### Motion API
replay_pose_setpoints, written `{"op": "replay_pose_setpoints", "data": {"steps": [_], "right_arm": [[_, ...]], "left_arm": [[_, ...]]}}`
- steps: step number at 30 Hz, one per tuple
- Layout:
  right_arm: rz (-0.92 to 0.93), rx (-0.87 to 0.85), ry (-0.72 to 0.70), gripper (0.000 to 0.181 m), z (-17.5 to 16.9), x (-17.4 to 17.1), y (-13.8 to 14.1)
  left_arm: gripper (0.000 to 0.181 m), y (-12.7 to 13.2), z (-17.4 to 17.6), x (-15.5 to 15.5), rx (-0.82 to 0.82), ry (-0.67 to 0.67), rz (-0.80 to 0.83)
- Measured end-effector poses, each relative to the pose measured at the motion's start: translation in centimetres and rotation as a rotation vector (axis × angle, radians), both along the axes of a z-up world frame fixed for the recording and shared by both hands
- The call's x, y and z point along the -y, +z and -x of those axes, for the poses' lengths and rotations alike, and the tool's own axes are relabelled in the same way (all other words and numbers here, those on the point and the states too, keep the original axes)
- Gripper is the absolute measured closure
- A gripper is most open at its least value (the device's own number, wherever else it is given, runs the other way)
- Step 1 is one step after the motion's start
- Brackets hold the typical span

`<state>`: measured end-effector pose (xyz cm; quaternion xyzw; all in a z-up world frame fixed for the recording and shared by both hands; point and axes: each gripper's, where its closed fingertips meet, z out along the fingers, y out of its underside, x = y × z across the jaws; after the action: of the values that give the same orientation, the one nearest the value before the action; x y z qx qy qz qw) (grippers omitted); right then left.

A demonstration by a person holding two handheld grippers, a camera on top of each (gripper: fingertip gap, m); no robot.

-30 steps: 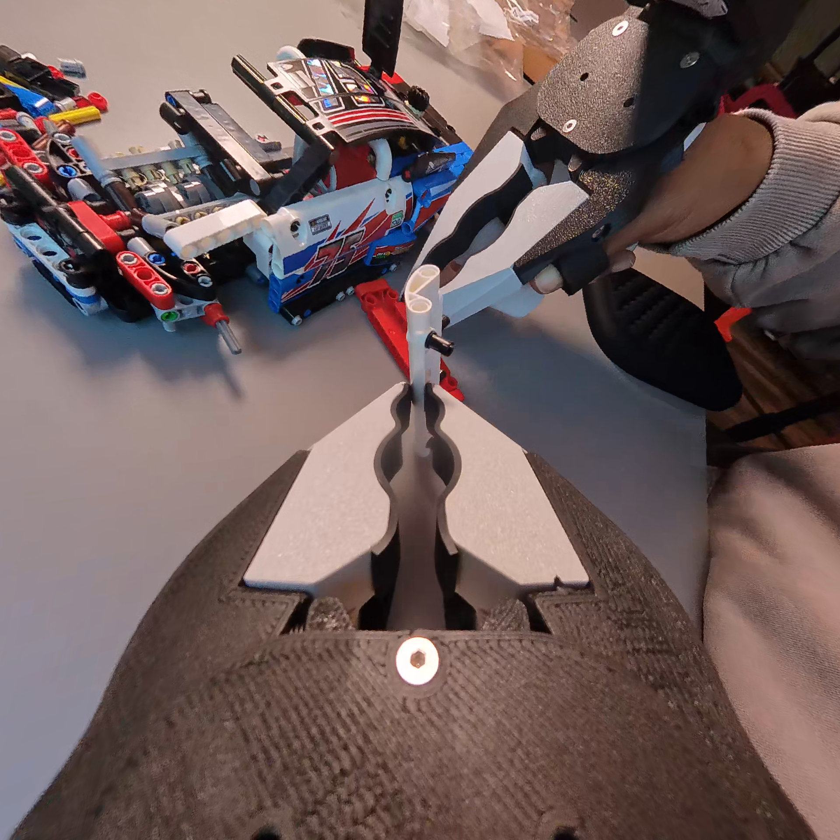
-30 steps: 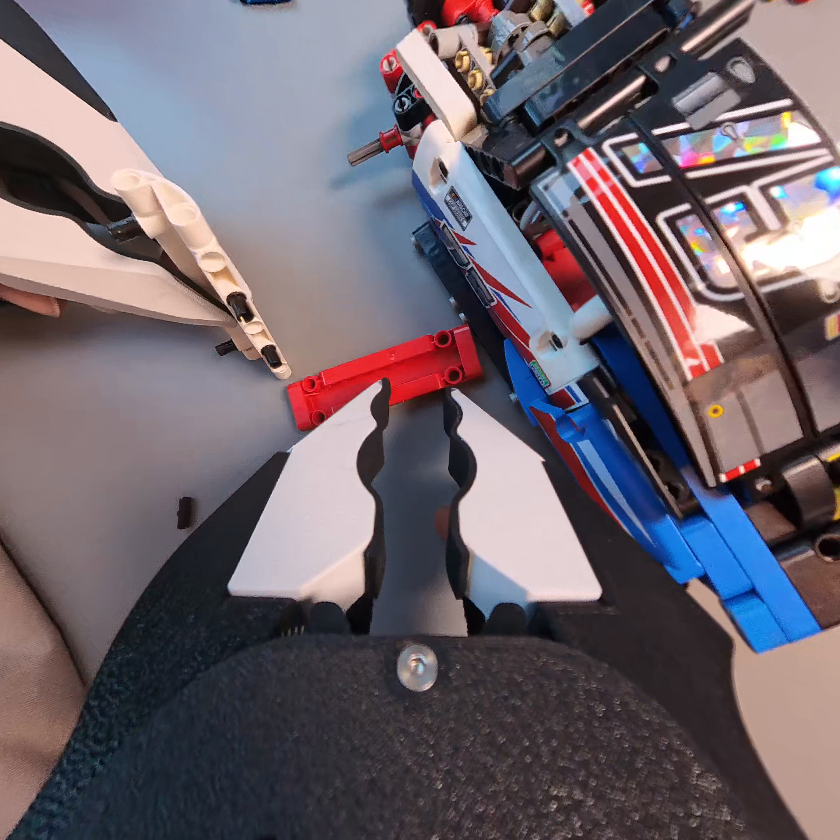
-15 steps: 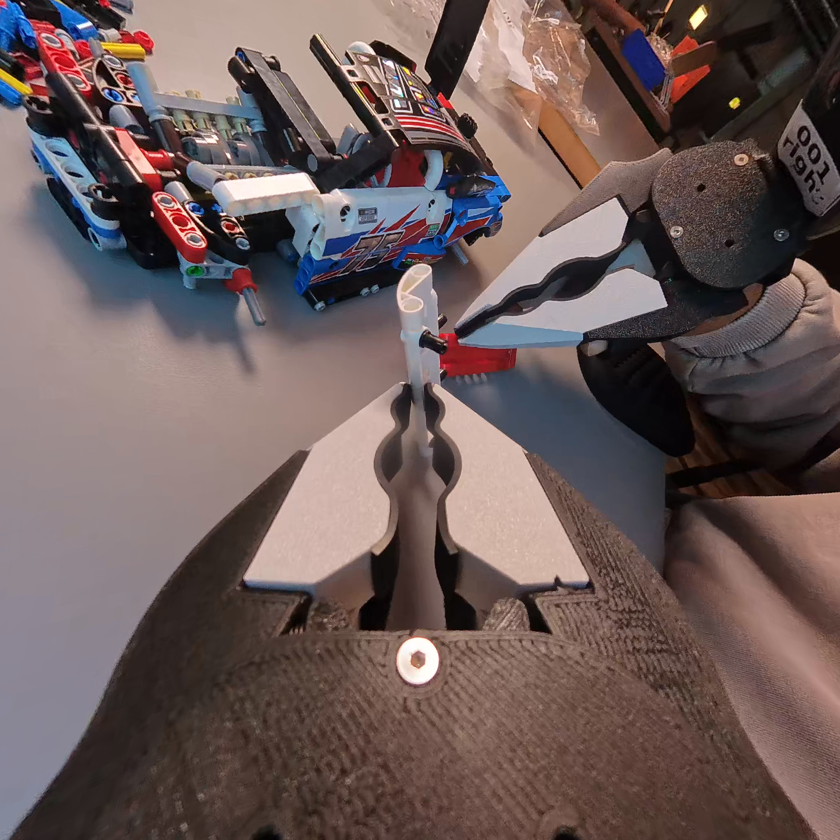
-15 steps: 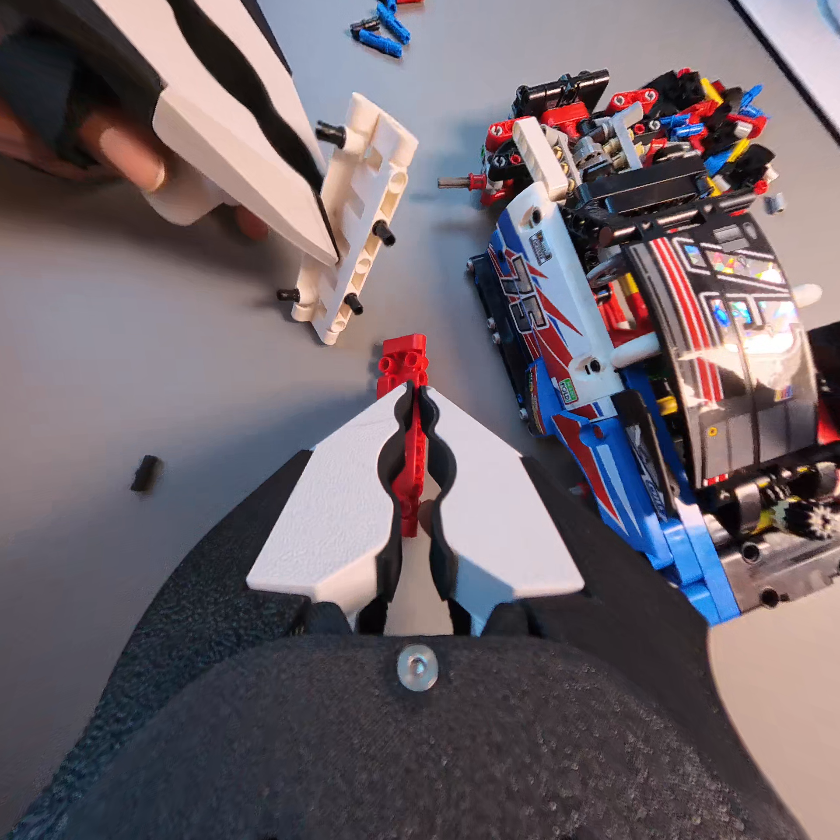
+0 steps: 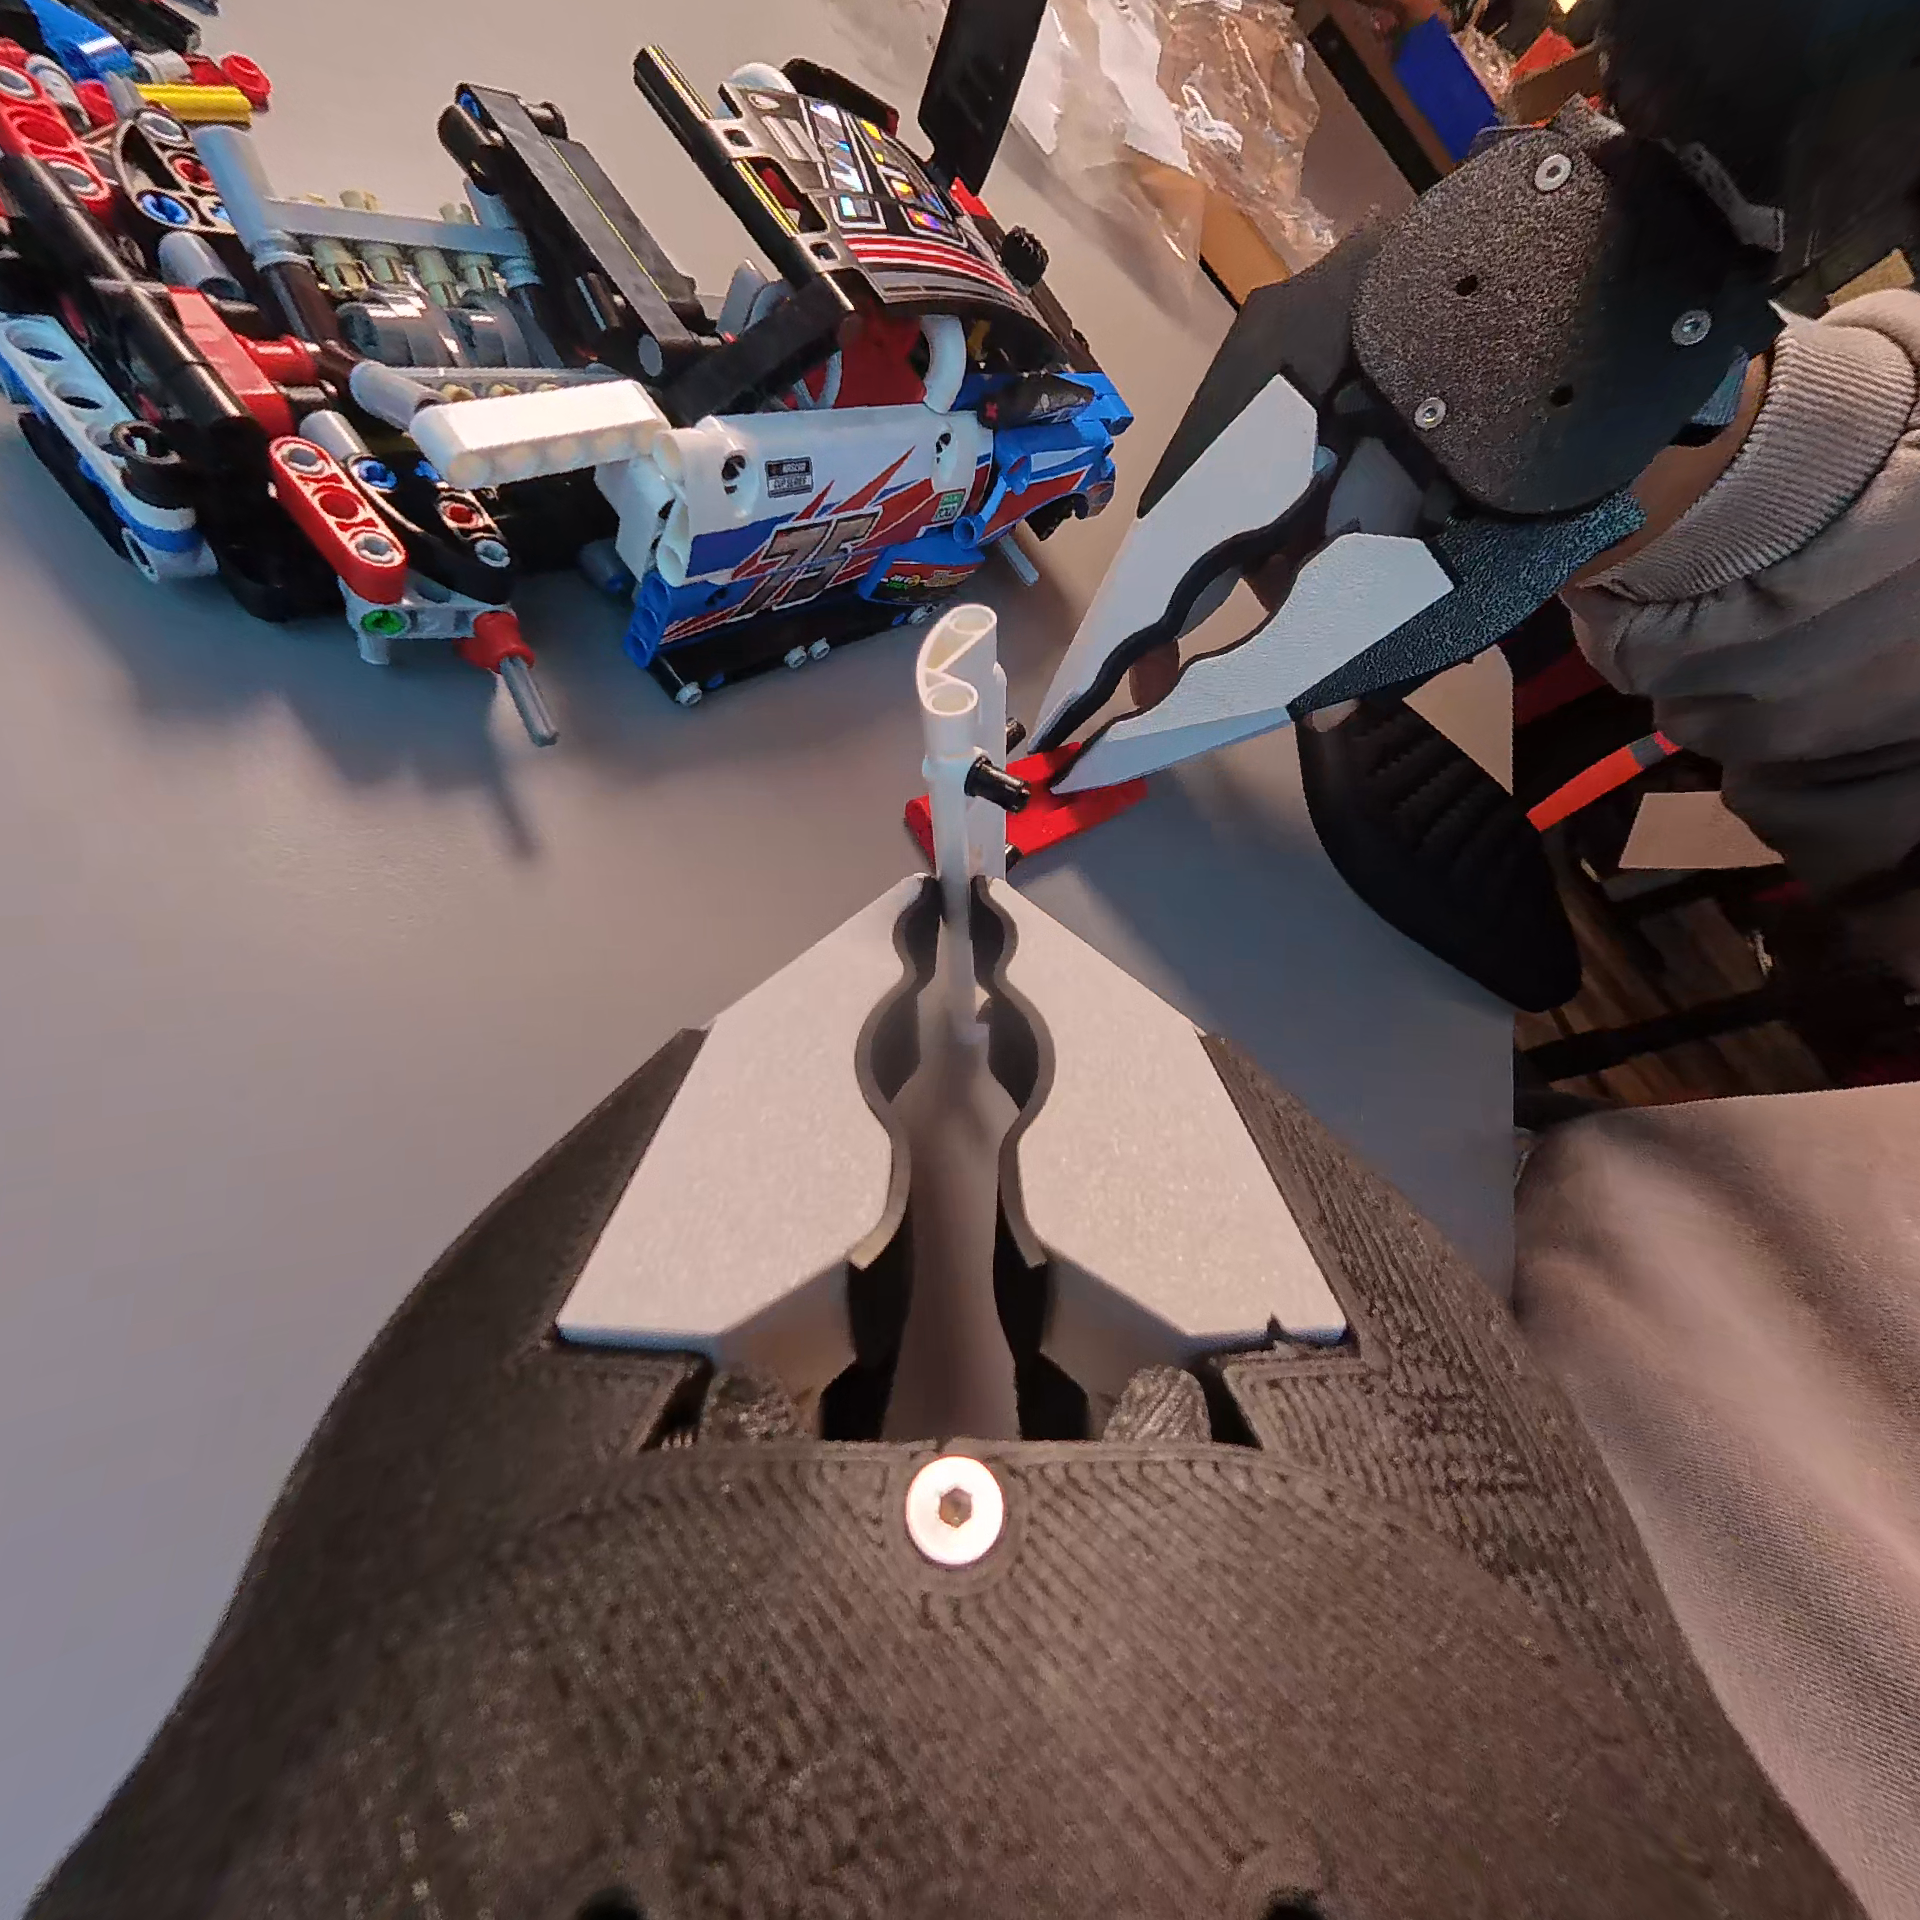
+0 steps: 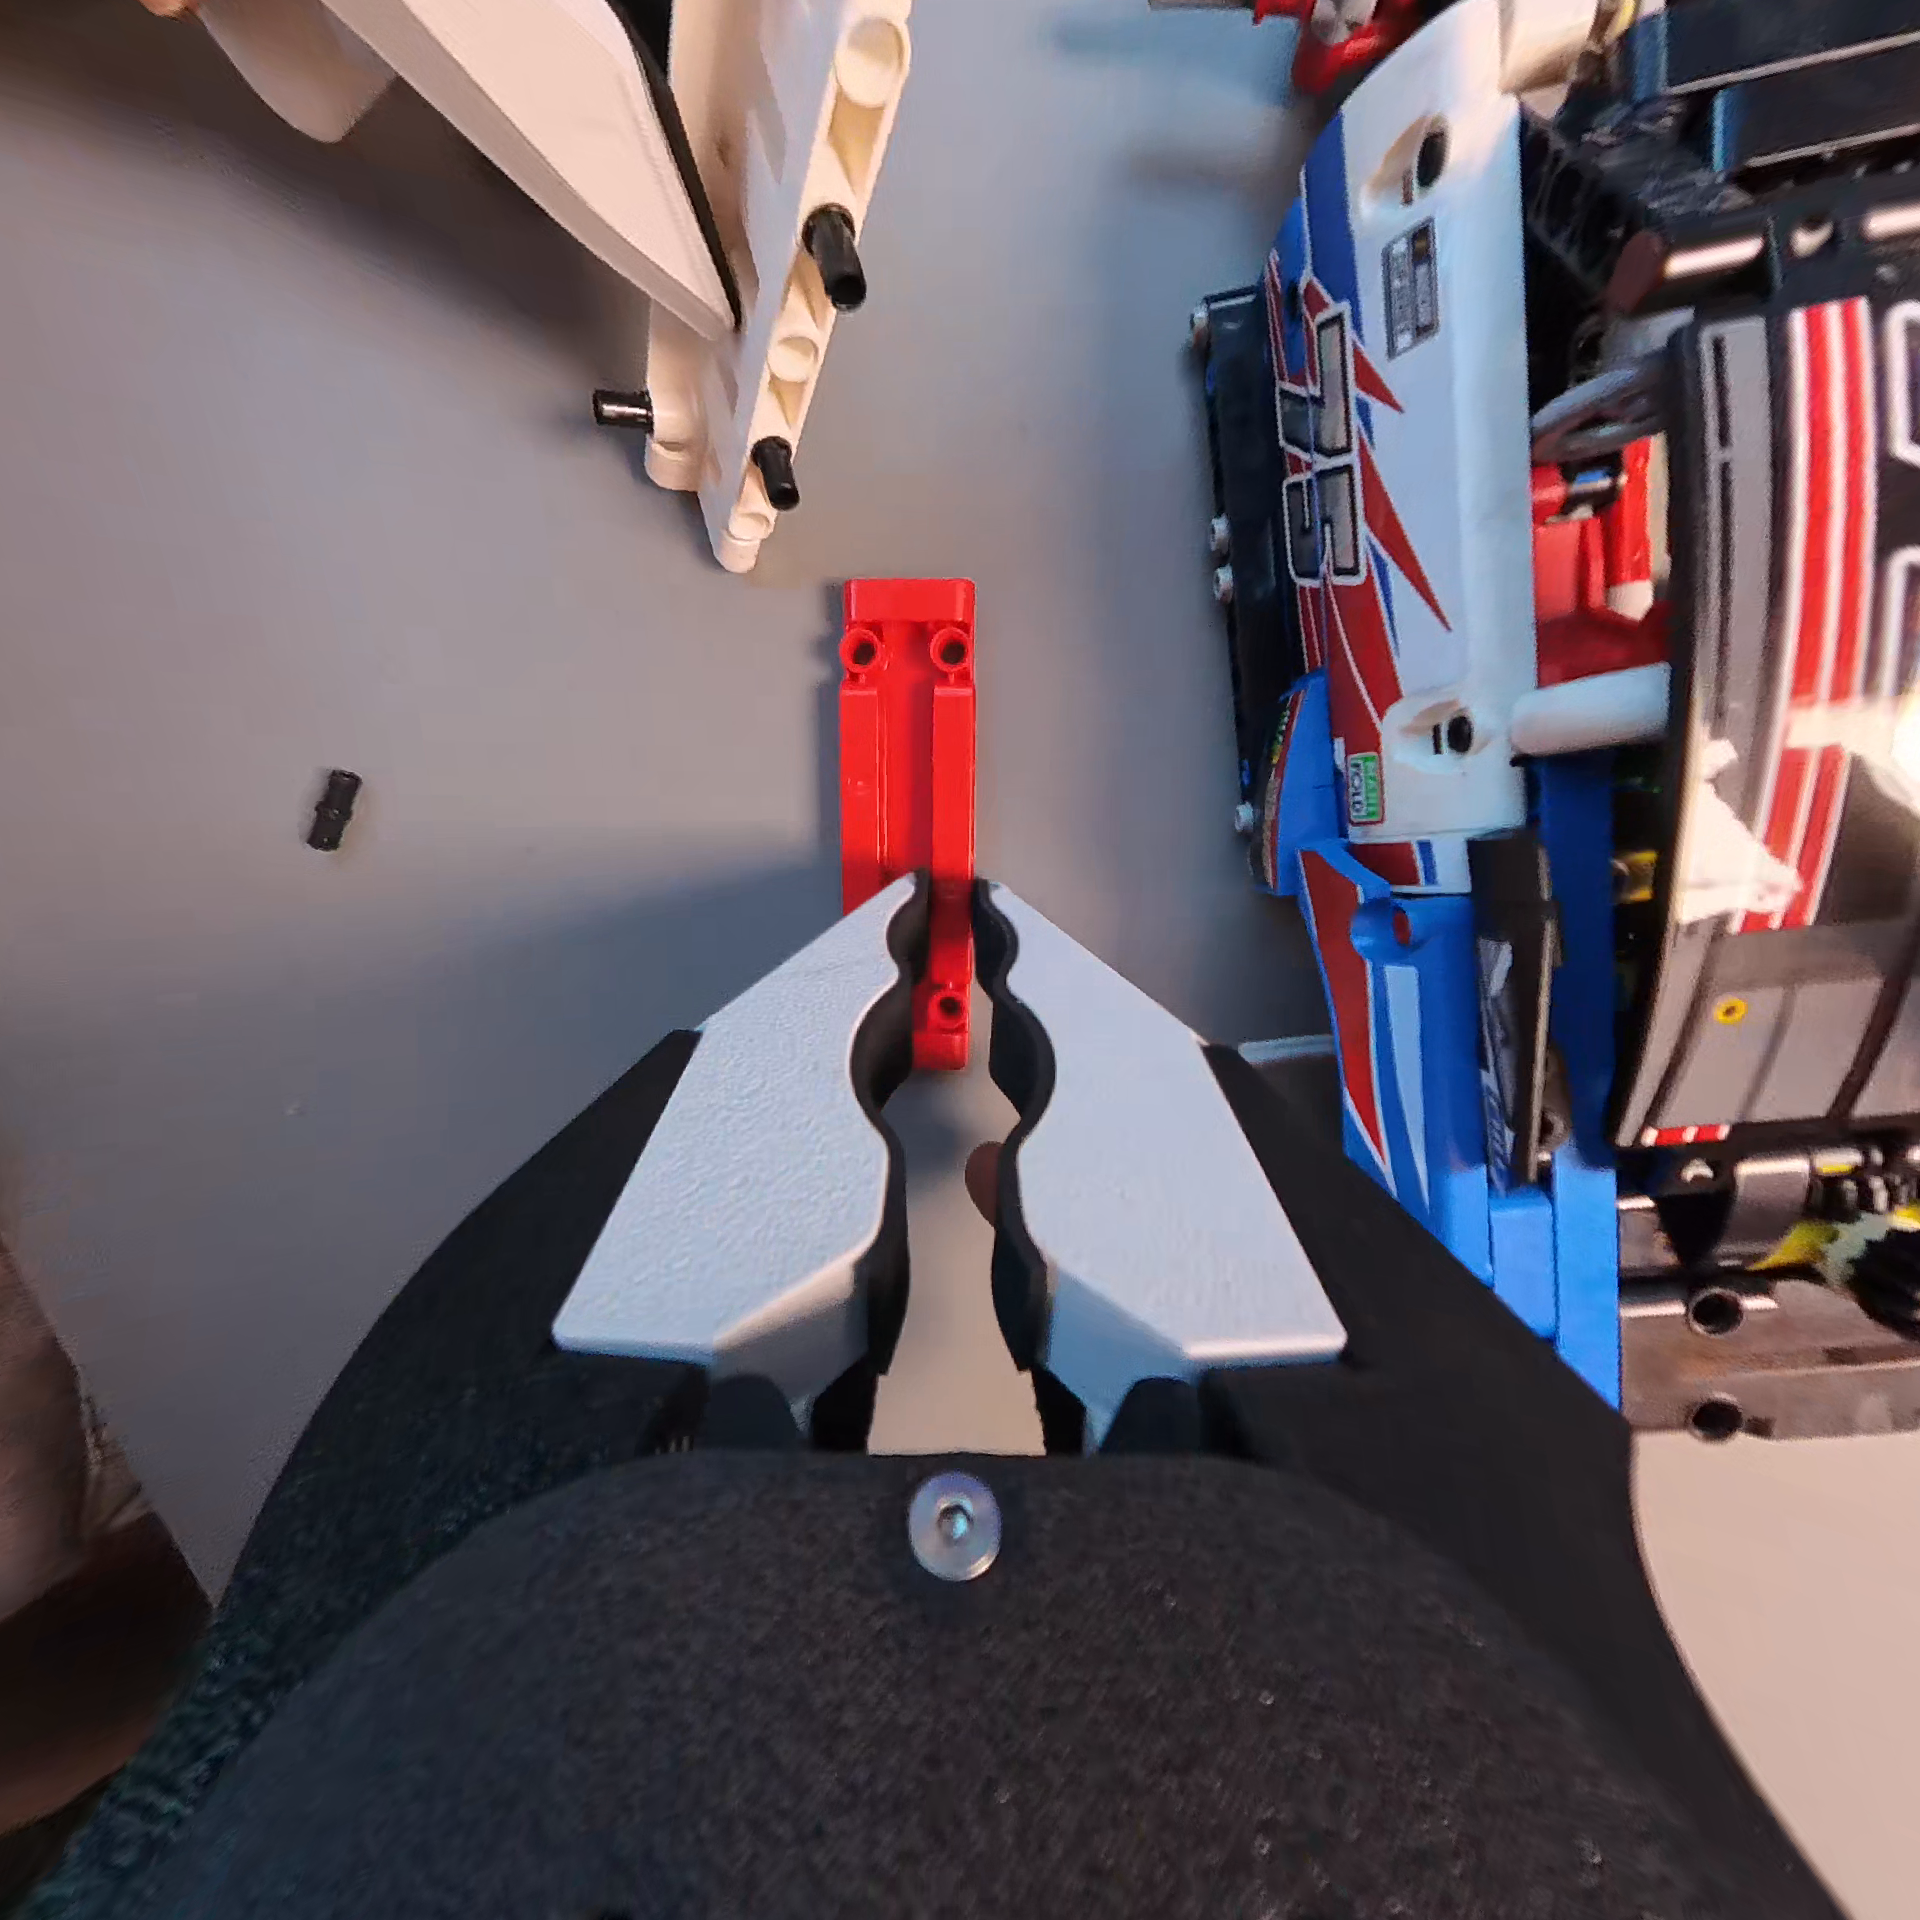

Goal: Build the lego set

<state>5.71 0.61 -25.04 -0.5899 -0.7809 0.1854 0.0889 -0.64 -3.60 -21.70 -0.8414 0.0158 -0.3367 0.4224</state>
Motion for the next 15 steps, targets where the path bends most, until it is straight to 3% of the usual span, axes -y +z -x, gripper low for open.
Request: {"op": "replay_pose_setpoints", "data": {"steps": [1,7,15], "right_arm": [[-0.008,0.005,0.013,0.177,0.1,0.1,0.0],[-0.262,-0.285,0.02,0.178,2.6,-0.5,2.0],[-0.249,-0.674,-0.362,0.178,5.0,-1.5,6.9]], "left_arm": [[0.177,0.0,0.0,0.0,-0.004,-0.001,0.0],[0.177,0.2,0.6,-0.2,-0.006,0.032,-0.013],[0.177,1.9,1.7,-1.3,0.195,0.154,-0.059]]}}
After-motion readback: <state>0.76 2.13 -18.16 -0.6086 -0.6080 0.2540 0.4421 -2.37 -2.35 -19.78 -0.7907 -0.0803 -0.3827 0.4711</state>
